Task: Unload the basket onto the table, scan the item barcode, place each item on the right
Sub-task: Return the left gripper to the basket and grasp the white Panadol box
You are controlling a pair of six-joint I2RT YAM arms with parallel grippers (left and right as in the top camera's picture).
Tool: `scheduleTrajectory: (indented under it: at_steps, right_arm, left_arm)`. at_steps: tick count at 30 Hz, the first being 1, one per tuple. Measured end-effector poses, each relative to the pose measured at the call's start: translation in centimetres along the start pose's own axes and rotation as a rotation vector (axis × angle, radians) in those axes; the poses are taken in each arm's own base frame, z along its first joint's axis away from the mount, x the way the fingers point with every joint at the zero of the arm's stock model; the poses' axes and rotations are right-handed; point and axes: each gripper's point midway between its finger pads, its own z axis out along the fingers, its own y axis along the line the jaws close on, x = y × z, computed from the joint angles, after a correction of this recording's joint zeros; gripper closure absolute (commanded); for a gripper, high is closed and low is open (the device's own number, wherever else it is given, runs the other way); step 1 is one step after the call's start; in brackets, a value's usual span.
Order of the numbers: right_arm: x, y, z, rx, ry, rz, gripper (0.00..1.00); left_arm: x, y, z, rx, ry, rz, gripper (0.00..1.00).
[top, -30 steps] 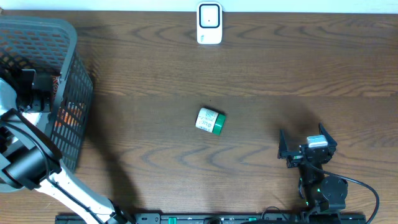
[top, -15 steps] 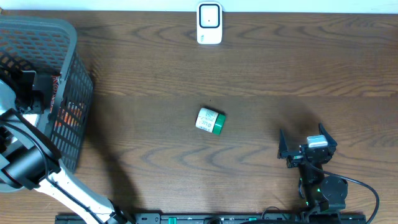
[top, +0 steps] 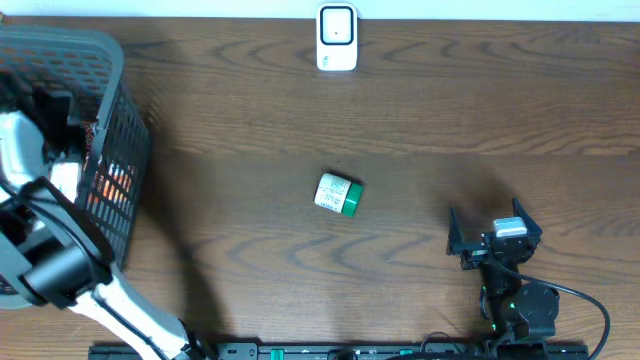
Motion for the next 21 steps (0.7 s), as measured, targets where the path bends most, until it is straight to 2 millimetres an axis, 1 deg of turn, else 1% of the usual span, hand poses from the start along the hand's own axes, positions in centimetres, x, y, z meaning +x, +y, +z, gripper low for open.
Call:
scheduleTrajectory:
  at_steps: [1,3,4,6,8,9,10,11,17,19,21]
  right_arm:
    - [0.0,0.0,0.0,0.000,0.000,0.000,0.01]
    - [0.0,0.0,0.0,0.000,0.000,0.000,0.01]
    - [0.0,0.0,0.0,0.000,0.000,0.000,0.01]
    - [0.0,0.0,0.0,0.000,0.001,0.000,0.01]
    - [0.0,0.0,0.0,0.000,0.000,0.000,0.01]
    - [0.0,0.0,0.0,0.000,0.000,0.000,0.01]
    - [0.0,0.0,0.0,0.000,0.000,0.000,0.01]
    - [0.0,0.0,0.0,0.000,0.000,0.000,0.01]
    - [0.0,0.0,0.0,0.000,0.000,0.000,0.01]
    - [0.0,0.0,0.0,0.000,0.000,0.000,0.01]
    - [0.0,0.0,0.0,0.000,0.000,0.000,0.01]
  left_arm:
    - [-1.6,-0.7,-2.8,-0.021,-0.061,0.021,0.48]
    - [-3.6,-1.6,-7.1,-0.050,-0.156,0.048,0.48]
    - [-4.0,-1.7,-8.5,-0.060,-0.187,0.054,0.48]
    - [-4.8,-1.9,-12.3,-0.090,-0.263,0.062,0.49]
    - [-5.1,-1.8,-15.7,-0.121,-0.330,0.057,0.49]
    - [-5.2,-1.6,-18.3,-0.146,-0.381,0.049,0.49]
    - [-5.1,-1.6,-18.7,-0.151,-0.390,0.048,0.49]
    - [-5.0,-1.5,-19.9,-0.161,-0.410,0.042,0.49]
    - [-4.4,-1.8,-25.0,-0.188,-0.512,-0.004,0.49]
    - [-4.3,-2.5,-26.7,-0.171,-0.556,-0.005,0.49]
    - [-4.4,-3.8,-28.4,-0.138,-0.609,0.009,0.49]
